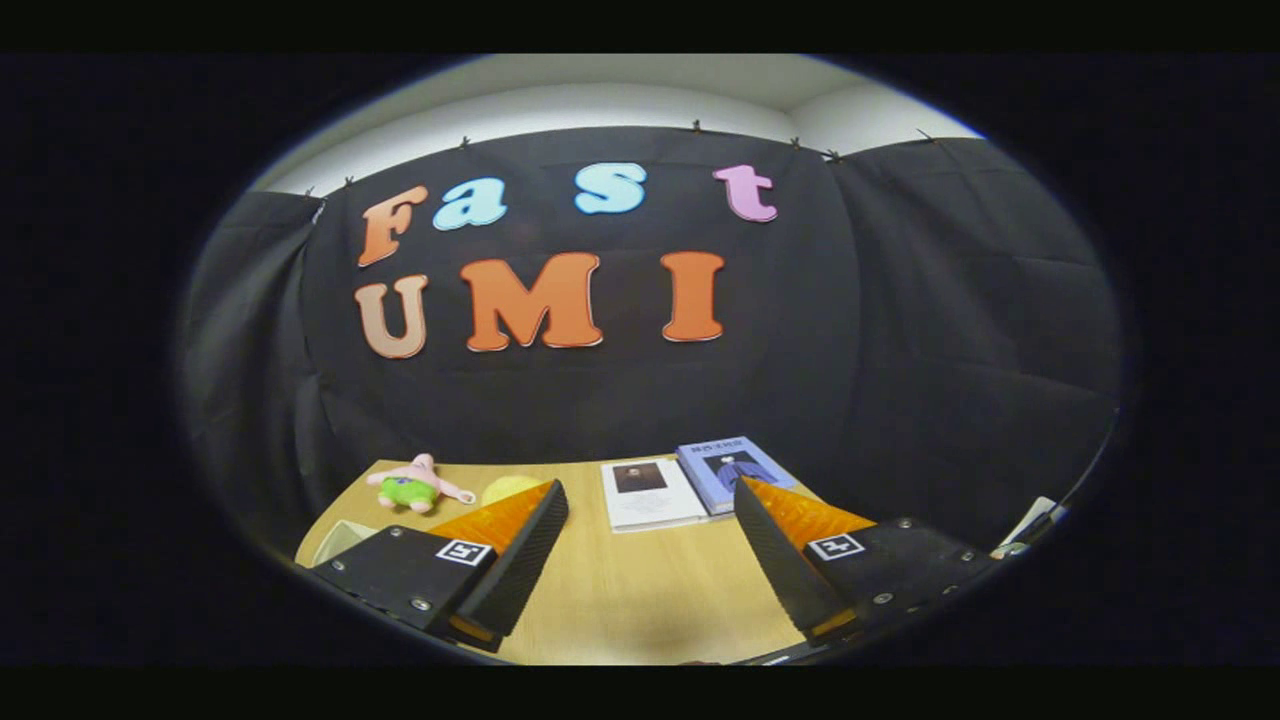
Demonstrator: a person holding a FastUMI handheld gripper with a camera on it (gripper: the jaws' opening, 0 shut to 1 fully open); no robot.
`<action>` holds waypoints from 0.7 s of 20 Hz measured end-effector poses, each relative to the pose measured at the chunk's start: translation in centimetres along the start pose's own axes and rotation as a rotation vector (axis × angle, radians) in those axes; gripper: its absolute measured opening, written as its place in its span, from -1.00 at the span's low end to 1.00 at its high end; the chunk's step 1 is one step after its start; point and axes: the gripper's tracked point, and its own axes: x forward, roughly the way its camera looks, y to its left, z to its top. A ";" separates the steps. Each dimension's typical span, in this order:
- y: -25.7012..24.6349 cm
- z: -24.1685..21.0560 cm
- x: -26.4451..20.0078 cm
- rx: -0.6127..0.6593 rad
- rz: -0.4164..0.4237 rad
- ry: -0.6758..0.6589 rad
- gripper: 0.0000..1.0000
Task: Open the storage box then place both shoes into the box .Put the left shoe in first, then the right shoe, with the right side of both shoes facing outward in a uniform manner.
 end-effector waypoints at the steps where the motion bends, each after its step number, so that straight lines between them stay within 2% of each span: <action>1: -1.5 0.6 0.3 0.005 -0.005 -0.015 0.98; 6: -7.6 2.5 -0.3 0.013 -0.034 -0.067 0.98; 14: -12.7 3.5 -1.8 -0.037 -0.065 -0.102 0.97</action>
